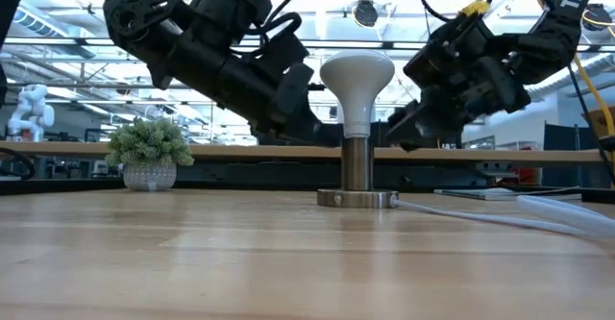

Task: Screw lightbulb
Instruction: Insert the lightbulb into the lamp

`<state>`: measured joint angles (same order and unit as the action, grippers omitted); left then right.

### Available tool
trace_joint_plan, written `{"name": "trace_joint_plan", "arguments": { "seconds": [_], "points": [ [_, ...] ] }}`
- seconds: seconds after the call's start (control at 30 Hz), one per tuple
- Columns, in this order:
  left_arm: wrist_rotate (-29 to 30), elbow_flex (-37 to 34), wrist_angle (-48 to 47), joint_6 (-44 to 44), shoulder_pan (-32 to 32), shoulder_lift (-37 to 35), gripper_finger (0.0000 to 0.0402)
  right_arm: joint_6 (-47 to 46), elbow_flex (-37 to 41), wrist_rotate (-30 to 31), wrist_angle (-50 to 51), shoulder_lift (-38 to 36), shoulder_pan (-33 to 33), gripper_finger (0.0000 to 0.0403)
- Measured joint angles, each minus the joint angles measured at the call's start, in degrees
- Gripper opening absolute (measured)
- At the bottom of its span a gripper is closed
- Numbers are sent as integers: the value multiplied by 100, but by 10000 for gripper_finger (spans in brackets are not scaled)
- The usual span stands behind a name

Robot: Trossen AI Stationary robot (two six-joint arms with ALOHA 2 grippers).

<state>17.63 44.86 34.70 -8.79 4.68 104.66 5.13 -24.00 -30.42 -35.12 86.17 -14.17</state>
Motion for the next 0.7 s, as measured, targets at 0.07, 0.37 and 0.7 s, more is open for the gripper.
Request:
{"name": "trace_joint_plan", "arguments": {
  "seconds": [0.07, 0.37, 0.7],
  "points": [
    [-82, -2, 109, 0, 29, 0, 18, -39, 2, 641, 103, 0, -13, 0],
    [-385, -1, 529, 182, 62, 0, 18, -127, 2, 1343, -653, 0, -6, 0],
    [-45, -2, 423, 178, -25, 0, 18, -143, 2, -418, -462, 0, 5, 0]
  ]
}}
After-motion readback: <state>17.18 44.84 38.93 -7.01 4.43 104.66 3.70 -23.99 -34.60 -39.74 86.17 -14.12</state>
